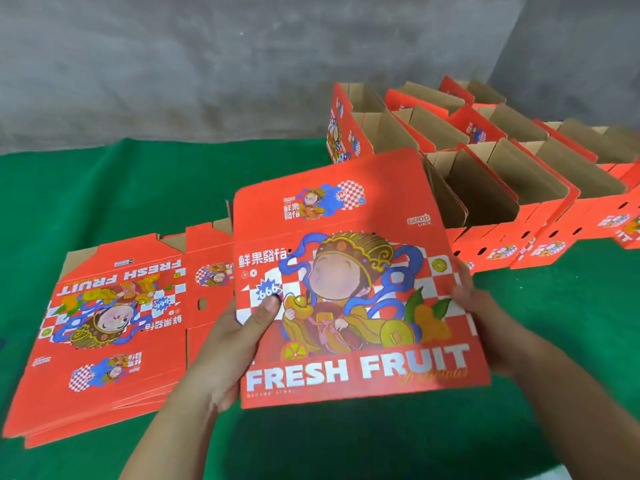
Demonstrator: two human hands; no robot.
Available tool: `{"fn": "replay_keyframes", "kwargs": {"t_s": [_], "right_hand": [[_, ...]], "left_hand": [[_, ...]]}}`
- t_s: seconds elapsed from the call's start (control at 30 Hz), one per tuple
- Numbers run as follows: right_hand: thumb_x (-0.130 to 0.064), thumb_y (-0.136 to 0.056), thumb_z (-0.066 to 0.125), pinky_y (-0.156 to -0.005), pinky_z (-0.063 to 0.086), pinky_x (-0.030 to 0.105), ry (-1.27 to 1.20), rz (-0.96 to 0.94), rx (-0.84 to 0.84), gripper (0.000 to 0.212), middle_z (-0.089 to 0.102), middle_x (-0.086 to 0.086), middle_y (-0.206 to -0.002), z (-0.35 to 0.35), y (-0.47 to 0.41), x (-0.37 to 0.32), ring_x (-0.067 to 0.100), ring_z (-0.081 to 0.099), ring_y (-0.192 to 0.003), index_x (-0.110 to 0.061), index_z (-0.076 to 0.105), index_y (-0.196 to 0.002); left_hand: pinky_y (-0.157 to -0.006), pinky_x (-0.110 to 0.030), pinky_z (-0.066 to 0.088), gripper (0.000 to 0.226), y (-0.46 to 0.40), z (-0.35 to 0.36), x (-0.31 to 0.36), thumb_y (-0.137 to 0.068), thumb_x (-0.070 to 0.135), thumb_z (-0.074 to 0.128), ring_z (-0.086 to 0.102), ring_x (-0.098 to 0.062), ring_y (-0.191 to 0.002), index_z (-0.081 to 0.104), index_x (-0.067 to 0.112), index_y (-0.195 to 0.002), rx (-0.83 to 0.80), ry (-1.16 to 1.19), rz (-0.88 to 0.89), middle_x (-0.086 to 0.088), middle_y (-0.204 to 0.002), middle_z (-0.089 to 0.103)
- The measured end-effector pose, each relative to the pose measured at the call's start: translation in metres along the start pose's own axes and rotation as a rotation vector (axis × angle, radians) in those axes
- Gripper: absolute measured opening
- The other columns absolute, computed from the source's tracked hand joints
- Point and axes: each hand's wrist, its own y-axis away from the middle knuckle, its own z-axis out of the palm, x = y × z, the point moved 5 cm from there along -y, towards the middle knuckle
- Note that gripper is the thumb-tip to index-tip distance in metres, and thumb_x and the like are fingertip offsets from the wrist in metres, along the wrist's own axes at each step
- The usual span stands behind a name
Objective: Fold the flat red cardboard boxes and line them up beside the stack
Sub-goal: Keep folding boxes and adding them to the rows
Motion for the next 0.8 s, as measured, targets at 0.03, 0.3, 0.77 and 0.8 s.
{"fn": "replay_keyframes", "kwargs": {"t_s": [0.03, 0.3, 0.77, 0.8], "right_hand": [[-0.066, -0.036, 0.091, -0.071, 0.064, 0.035, -0.010, -0.023, 0.007, 0.138, 0.076, -0.007, -0.106, -0.002, -0.003, -0.001, 0.012, 0.075, -0.091, -0.016, 0.038, -0.152], [-0.031, -0.073, 0.080, -0.088, 0.061, 0.045, -0.020, -0.077, -0.019, 0.106, 0.063, 0.005, -0.141, -0.040, 0.002, 0.027, 0.030, 0.067, -0.121, -0.038, 0.016, -0.157], [-0.060, -0.060, 0.086, -0.077, 0.055, 0.069, -0.370, -0.073, 0.492, 0.098, 0.067, 0.026, -0.128, -0.236, 0.133, 0.085, 0.057, 0.068, -0.103, -0.026, 0.046, -0.143], [-0.060, -0.063, 0.084, -0.077, 0.056, 0.069, -0.363, -0.098, 0.547, 0.093, 0.067, 0.024, -0.129, -0.250, 0.136, 0.088, 0.055, 0.068, -0.103, -0.030, 0.046, -0.142]], "left_hand": [[-0.075, -0.045, 0.064, 0.063, -0.004, 0.003, 0.004, -0.074, 0.056, 0.086, 0.076, -0.037, -0.106, 0.065, 0.035, -0.130, 0.012, -0.006, 0.066, -0.012, -0.127, 0.075], [-0.067, -0.038, 0.065, 0.048, -0.014, 0.030, 0.007, -0.089, 0.043, 0.081, 0.079, -0.025, -0.085, 0.061, 0.036, -0.132, 0.128, -0.176, 0.432, -0.007, -0.113, 0.079], [-0.130, -0.044, 0.015, 0.103, -0.049, 0.291, -0.069, -0.090, 0.053, 0.063, 0.011, -0.018, -0.161, -0.007, 0.043, -0.165, -0.246, -0.587, 0.357, 0.012, -0.174, 0.008], [-0.129, -0.036, 0.004, 0.107, -0.055, 0.311, -0.074, -0.087, 0.061, 0.057, -0.001, -0.014, -0.161, -0.017, 0.042, -0.162, -0.215, -0.704, 0.354, 0.017, -0.172, -0.004]]}}
